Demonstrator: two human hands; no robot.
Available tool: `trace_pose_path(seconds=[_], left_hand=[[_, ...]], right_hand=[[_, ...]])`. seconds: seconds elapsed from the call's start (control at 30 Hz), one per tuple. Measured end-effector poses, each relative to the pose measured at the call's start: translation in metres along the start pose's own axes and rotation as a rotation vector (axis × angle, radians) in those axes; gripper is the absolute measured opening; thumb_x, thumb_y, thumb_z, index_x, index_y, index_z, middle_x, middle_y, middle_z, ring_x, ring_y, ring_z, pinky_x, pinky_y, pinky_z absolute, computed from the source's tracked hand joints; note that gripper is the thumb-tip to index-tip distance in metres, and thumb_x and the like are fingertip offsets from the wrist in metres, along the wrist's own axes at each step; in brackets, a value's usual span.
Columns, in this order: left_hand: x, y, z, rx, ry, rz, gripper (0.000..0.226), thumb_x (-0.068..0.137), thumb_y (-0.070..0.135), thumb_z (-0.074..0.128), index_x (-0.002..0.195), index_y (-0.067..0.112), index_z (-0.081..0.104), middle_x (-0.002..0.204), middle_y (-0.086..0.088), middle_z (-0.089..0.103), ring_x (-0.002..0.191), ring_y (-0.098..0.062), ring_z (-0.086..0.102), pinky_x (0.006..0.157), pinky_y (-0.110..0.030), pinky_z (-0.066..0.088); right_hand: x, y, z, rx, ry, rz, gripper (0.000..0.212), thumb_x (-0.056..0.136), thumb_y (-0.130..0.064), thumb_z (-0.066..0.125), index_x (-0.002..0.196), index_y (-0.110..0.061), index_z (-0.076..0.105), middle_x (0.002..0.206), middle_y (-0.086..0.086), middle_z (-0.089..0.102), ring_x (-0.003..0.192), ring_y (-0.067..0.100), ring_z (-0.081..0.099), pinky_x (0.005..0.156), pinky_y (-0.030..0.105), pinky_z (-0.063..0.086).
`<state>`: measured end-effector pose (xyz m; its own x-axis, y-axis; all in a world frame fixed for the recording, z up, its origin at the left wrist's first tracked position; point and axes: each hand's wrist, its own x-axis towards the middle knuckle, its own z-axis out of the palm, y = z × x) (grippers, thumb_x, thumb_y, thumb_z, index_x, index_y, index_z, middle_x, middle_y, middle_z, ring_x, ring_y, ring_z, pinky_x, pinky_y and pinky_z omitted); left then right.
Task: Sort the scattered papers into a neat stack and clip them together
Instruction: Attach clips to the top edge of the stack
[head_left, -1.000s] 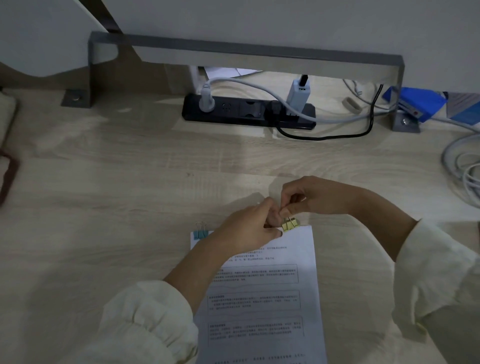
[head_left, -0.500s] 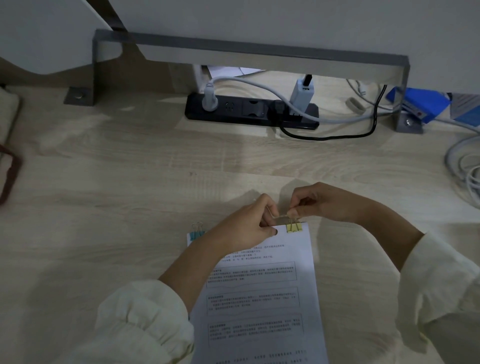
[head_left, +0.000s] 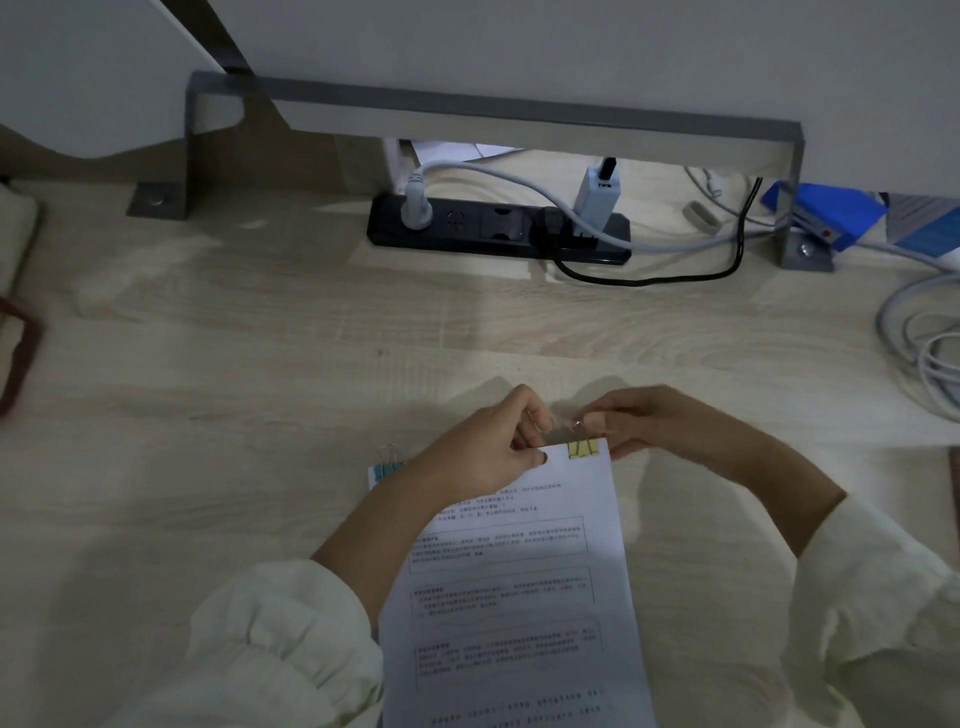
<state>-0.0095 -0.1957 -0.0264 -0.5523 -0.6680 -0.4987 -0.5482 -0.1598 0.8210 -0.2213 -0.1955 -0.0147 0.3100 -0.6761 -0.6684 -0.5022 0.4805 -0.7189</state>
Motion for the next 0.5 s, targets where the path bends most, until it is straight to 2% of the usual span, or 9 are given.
trace_pose_path(seconds=[0.1,0.2,0.27,0.33,0.43,0.5], left_hand=[[-0.003,0.003,-0.008,-0.002,0.071,0.029,0.019,0.088,0.012,0.056,0.095,0.023,0.043,0.091,0.005,0.055,0.096,-0.02,0.058,0.091,-0.035,0.048],[-0.004,0.009,-0.021,0.027,0.173,0.067,0.02,0.088,0.013,0.056,0.097,0.023,0.042,0.092,0.007,0.054,0.097,-0.018,0.057,0.091,-0.036,0.048],[-0.006,0.012,-0.029,0.091,0.26,0.086,0.02,0.088,0.013,0.055,0.097,0.024,0.042,0.093,0.007,0.056,0.097,-0.017,0.057,0.087,-0.033,0.048],[-0.01,0.011,-0.035,0.2,0.397,0.128,0.02,0.087,0.012,0.055,0.099,0.023,0.044,0.1,0.004,0.058,0.098,-0.017,0.056,0.084,-0.028,0.044],[-0.024,-0.005,-0.045,0.326,0.678,0.209,0.032,0.086,0.013,0.056,0.118,0.016,0.049,0.122,-0.003,0.052,0.114,-0.021,0.048,0.098,-0.031,0.038],[-0.042,-0.023,-0.053,0.311,0.802,0.129,0.04,0.089,0.018,0.054,0.128,0.015,0.045,0.134,-0.006,0.045,0.124,-0.024,0.041,0.106,-0.038,0.035]], right_hand=[[-0.029,0.019,0.024,0.208,0.031,0.008,0.035,0.085,-0.035,0.062,0.118,-0.023,0.06,0.112,0.002,0.07,0.1,0.015,0.068,0.088,0.032,0.055],[-0.052,0.04,0.067,0.348,0.003,0.039,0.036,0.089,-0.022,0.058,0.124,-0.032,0.052,0.117,-0.009,0.068,0.103,0.009,0.066,0.077,0.023,0.055],[-0.054,0.05,0.089,0.378,0.145,0.001,0.037,0.09,-0.012,0.055,0.121,-0.031,0.054,0.117,-0.008,0.068,0.103,0.01,0.067,0.078,0.023,0.055],[-0.049,0.048,0.103,0.412,0.279,-0.036,0.035,0.09,-0.006,0.053,0.117,-0.028,0.059,0.115,-0.003,0.07,0.102,0.015,0.068,0.084,0.034,0.055],[-0.03,0.024,0.12,0.501,0.308,-0.077,0.033,0.091,-0.004,0.052,0.119,-0.018,0.06,0.113,0.001,0.071,0.103,0.022,0.067,0.09,0.043,0.054],[-0.01,0.0,0.133,0.568,0.301,-0.083,0.033,0.09,-0.002,0.051,0.12,-0.013,0.059,0.113,0.006,0.07,0.103,0.026,0.067,0.092,0.047,0.052]])
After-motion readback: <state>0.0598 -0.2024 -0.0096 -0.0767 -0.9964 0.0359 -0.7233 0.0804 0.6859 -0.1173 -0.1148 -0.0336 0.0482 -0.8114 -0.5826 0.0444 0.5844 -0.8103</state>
